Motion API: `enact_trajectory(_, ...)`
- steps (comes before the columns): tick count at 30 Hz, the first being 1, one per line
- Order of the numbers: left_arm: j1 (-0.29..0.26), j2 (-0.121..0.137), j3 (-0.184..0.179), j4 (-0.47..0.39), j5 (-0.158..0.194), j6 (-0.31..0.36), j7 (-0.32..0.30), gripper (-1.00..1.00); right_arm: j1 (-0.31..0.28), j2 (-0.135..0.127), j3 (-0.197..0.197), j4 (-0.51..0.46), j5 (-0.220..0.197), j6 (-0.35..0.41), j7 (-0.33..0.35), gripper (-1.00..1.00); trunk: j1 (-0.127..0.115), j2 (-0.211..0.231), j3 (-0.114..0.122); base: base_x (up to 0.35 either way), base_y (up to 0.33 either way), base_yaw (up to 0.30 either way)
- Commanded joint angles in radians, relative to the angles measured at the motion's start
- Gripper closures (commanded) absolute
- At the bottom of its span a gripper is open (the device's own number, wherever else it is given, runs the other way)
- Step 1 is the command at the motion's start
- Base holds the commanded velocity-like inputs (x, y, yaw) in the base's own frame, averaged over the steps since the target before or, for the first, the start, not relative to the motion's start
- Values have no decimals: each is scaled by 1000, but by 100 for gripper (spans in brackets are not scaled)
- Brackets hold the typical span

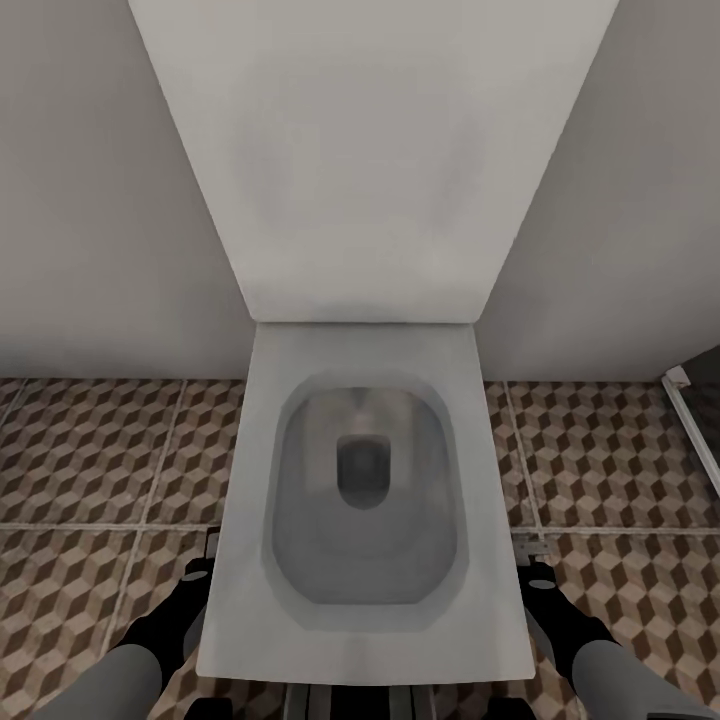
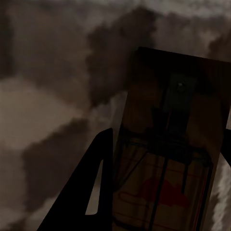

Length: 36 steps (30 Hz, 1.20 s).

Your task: Take the four mousetraps from the cabinet in the bathroom and place them on the bathroom floor. Make sure all four end up on the same floor surface, and ensure that at least two of them are either under or directly next to the same bathroom sink.

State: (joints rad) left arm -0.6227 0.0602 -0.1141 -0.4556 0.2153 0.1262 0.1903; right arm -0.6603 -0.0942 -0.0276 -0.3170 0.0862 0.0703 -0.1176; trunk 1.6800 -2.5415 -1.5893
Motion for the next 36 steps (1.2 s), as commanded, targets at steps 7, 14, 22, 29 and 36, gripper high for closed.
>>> enact_trajectory(7, 0, 1, -9, -2, 7, 6, 8, 100, 1, 1, 0, 7, -9, 5, 3, -100, 0, 0, -1, 0, 0, 0)
enact_trajectory(14, 0, 1, -9, -2, 7, 6, 8, 100, 1, 1, 0, 6, -9, 5, 3, -100, 0, 0, -1, 0, 0, 0)
enact_trajectory(22, 0, 1, -9, -2, 7, 6, 8, 100, 1, 1, 0, 6, -9, 5, 3, -100, 0, 0, -1, 0, 0, 0)
enact_trajectory(29, 0, 1, -9, -2, 7, 6, 8, 100, 1, 1, 0, 6, -8, 5, 3, -100, 0, 0, -1, 0, 0, 0)
enact_trajectory(36, 0, 1, -9, -2, 6, 6, 8, 100, 1, 1, 0, 6, -7, 5, 3, -100, 0, 0, -1, 0, 0, 0)
